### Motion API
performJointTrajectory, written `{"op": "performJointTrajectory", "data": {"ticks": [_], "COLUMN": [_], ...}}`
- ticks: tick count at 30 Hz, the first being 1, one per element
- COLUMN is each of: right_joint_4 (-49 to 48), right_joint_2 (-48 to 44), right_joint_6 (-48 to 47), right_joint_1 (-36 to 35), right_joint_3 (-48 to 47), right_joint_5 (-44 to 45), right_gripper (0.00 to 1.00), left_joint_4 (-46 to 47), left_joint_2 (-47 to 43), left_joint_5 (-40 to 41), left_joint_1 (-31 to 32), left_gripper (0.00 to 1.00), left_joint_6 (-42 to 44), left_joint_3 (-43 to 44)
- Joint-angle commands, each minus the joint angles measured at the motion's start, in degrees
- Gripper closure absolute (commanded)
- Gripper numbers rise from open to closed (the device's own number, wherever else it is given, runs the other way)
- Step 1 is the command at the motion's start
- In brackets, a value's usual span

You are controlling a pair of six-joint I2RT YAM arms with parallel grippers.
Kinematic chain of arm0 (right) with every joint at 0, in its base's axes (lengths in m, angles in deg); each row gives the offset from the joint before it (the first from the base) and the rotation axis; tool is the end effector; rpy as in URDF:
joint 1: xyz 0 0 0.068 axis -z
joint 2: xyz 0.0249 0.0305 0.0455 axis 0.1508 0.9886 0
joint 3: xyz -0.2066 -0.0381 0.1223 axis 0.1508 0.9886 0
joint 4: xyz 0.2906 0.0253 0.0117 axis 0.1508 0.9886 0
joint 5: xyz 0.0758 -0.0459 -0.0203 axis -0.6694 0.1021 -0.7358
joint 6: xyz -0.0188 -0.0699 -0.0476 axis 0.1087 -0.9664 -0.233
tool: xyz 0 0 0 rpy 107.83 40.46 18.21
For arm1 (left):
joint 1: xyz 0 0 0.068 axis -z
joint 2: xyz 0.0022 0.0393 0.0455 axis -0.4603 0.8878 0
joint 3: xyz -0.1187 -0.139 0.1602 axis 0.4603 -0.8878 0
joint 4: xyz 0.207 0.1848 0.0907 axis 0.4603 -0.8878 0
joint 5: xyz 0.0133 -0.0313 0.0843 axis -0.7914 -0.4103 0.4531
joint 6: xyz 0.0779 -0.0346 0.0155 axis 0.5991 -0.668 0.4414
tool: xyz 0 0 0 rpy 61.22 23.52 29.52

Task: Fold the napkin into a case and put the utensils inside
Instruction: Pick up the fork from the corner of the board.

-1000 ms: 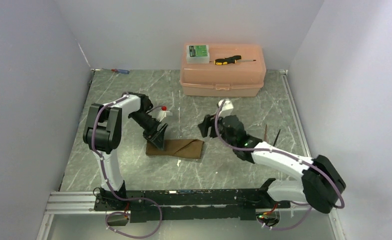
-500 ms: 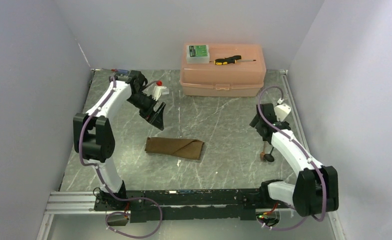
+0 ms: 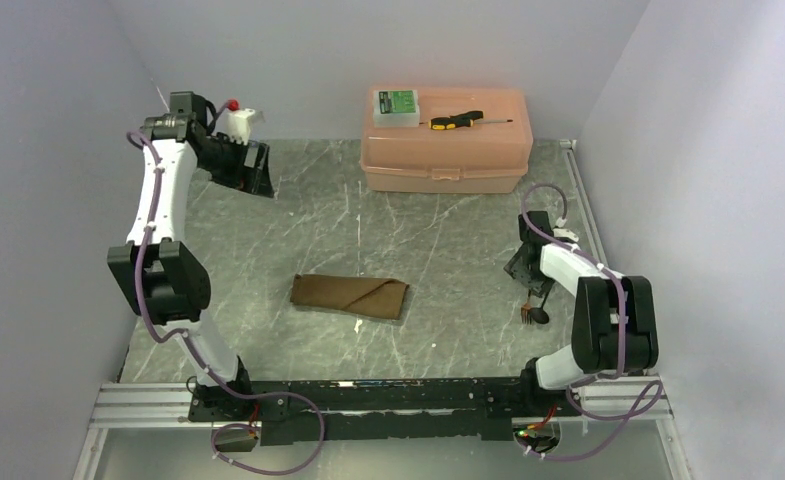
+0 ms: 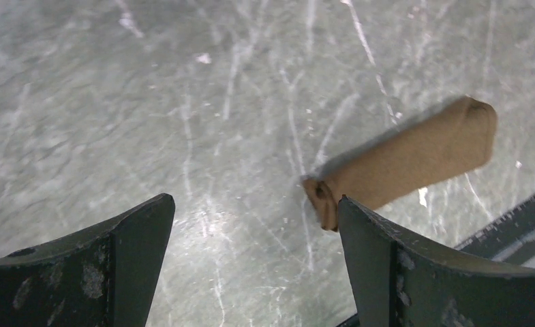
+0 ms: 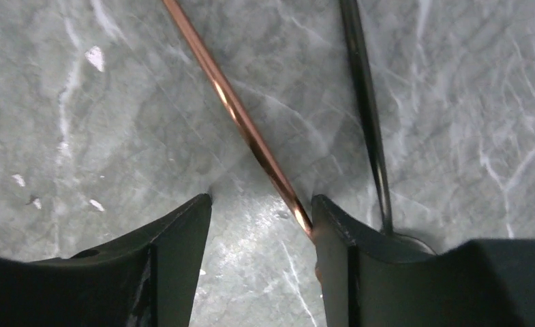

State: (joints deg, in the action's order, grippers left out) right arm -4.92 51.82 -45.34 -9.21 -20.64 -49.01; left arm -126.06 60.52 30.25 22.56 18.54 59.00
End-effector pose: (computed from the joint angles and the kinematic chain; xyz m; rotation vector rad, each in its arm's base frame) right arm 0.2947 -0.0246 0.0726 1.0596 2.4355 -0.2668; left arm 0.4095 -0.0038 0.2967 0.5419 2.4893 -0.5280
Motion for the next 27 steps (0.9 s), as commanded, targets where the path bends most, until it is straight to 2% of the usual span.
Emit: {"op": "performJointTrajectory", "data": {"ticks": [1,7,12,15,18,20,22,24,27], "right_joint_4": [-3.76,-8.50,-8.01,-8.87,-10.16,-10.17,-10.51,-11.59,-13.22], "right_joint_2": [1.92,2.70,9.23,11.38,12.47,13.18,13.23,11.68,8.60], "right_joint_6": [1.15,2.79,4.14,3.69,1.71,-0.23,-2.89,-6.66,-12.73], "right_joint_1": [0.35,-1.79,-11.42,-13.99,-15.97,-17.89,-20.35,-23.62,-26.43], "right_joint_3": [0.77,2.98,-3.51,-6.17,-7.83,-9.55,-11.13,-12.29,-13.96], "right_joint_5": [-4.95,-10.75,-9.17,-8.85,-8.91,-8.46,-7.84,-7.37,-11.47], "right_gripper": [0.45,0.70,0.86,1.00,1.00,1.00,1.00,1.00,1.00], "left_joint_4": [3.39,5.25,2.85,1.22,1.26,0.59,-0.89,-2.12,-2.53], "left_joint_2": [-1.16,-2.91,-0.12,2.63,3.98,5.11,6.05,6.33,5.88], "left_joint_5": [3.62,6.42,0.29,-3.77,-6.21,-7.79,-10.28,-12.35,-13.96], "left_joint_1": [-2.27,-2.45,-2.63,-2.63,-2.55,-2.54,-2.54,-1.97,-0.14], "left_gripper": [0.06,0.06,0.06,0.09,0.23,0.26,0.23,0.12,0.09], "left_joint_6": [-1.90,0.00,-1.53,-1.74,-2.42,-2.62,-2.60,-2.47,-2.38], "left_joint_3": [1.23,1.87,3.61,3.62,2.06,1.92,2.18,1.92,0.59]}}
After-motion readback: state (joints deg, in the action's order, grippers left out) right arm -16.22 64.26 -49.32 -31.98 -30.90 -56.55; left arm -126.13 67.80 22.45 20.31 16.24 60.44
